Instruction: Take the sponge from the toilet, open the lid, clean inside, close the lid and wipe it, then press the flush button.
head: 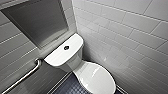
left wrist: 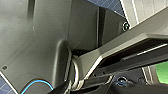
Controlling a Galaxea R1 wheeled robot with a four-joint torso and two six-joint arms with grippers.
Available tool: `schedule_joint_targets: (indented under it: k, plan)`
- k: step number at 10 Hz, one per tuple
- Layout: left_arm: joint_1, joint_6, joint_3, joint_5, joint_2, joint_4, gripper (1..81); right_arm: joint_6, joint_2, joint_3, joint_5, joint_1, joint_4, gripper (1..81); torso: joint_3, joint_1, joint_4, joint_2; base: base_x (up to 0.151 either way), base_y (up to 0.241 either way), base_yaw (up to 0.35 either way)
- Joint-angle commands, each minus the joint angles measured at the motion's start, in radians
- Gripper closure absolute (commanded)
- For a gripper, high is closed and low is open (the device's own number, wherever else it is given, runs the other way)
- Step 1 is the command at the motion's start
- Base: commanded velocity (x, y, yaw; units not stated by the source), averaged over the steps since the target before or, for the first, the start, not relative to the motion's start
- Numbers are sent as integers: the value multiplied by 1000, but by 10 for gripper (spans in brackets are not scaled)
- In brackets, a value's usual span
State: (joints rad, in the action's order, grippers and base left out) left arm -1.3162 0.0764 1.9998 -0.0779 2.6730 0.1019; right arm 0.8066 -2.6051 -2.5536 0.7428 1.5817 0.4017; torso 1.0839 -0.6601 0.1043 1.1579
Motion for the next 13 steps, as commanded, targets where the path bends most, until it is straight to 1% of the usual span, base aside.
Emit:
schedule_joint_targets:
  k: [1, 2, 3, 4, 5, 6, 9, 10, 12, 13]
  plan:
    - [18, -3, -27, 75, -22, -18, 10, 3, -75, -100, -10, 99, 88, 811, -45, 0, 0, 0, 0, 0, 0]
    - [30, -1, -23, 75, -21, -21, 10, 3, -91, -114, -10, 100, 95, 811, -83, 0, 0, 0, 0, 0, 0]
    - [47, -1, -19, 75, -24, -48, 10, 3, -101, -120, -11, 100, 115, 811, -102, 0, 0, 0, 0, 0, 0]
    - [65, -1, -15, 75, -30, -80, 10, 3, -111, -126, -19, 105, 124, 811, -56, 0, 0, 0, 0, 0, 0]
    - [82, -1, -18, 75, -31, -96, 10, 2, -120, -134, -20, 113, 124, 811, -76, 0, 0, 0, 0, 0, 0]
    - [96, -1, -21, 75, -28, -99, 10, -4, -131, -141, -26, 117, 124, 811, -82, 1, 0, 1, 0, 0, 0]
    - [103, -1, -26, 86, -14, -97, 10, -7, -158, -172, -28, 120, 129, 811, -86, 1, 0, 2, 0, 0, 0]
    - [103, -1, -26, 84, -17, -96, 10, -7, -161, -172, -28, 120, 135, 811, -86, -64, 0, 102, 0, 0, 0]
    - [123, -1, -29, 73, -21, -100, 10, -9, -166, -174, -29, 128, 137, 811, -86, -72, 0, 116, 0, 0, 0]
    - [137, -1, -30, 75, -19, -103, 10, -9, -166, -174, -28, 128, 137, 811, -86, -88, 0, 143, 0, 0, 0]
